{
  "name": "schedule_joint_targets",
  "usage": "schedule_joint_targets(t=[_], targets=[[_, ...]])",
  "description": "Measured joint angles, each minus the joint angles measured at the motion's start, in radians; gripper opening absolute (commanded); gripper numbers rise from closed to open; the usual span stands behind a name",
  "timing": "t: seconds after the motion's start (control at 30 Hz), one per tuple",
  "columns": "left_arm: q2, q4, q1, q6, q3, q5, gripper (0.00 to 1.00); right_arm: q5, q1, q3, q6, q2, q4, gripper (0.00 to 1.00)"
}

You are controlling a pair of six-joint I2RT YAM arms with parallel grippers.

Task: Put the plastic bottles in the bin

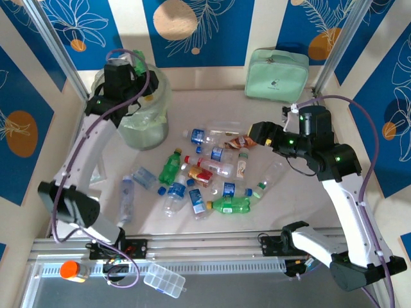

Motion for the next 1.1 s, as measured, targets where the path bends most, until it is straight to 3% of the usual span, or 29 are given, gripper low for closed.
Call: schedule_joint_targets(t=[0.37,0.57,0.67,0.77,0.93,1.0,1.1], targets=[[0.283,-0.222,0.064,-0.120,0.227,-0.101,0.23,0.033,-0.047,0.036,0.013,0.053,-0.158,0.78],[0.404,-0.310,0.092,-0.173,0.318,-0.103,0.31,0.033,-0.053,0.032,0.018,0.054,-0.174,0.78],[0.449,-0.338,0.108,-0.199,0.332,-0.101,0.41,0.032,-0.053,0.027,0.019,0.056,-0.174,0.78],[0.485,-0.358,0.121,-0.224,0.332,-0.098,0.45,0.033,-0.053,0.015,0.019,0.061,-0.174,0.78],[0.543,-0.367,0.133,-0.256,0.333,-0.081,0.80,0.033,-0.054,0.003,0.019,0.061,-0.174,0.79],[0.557,-0.370,0.133,-0.261,0.333,-0.071,0.88,0.032,-0.057,0.000,0.019,0.060,-0.173,0.79],[0.562,-0.385,0.133,-0.272,0.333,-0.069,0.92,0.032,-0.058,-0.001,0.019,0.060,-0.173,0.79]])
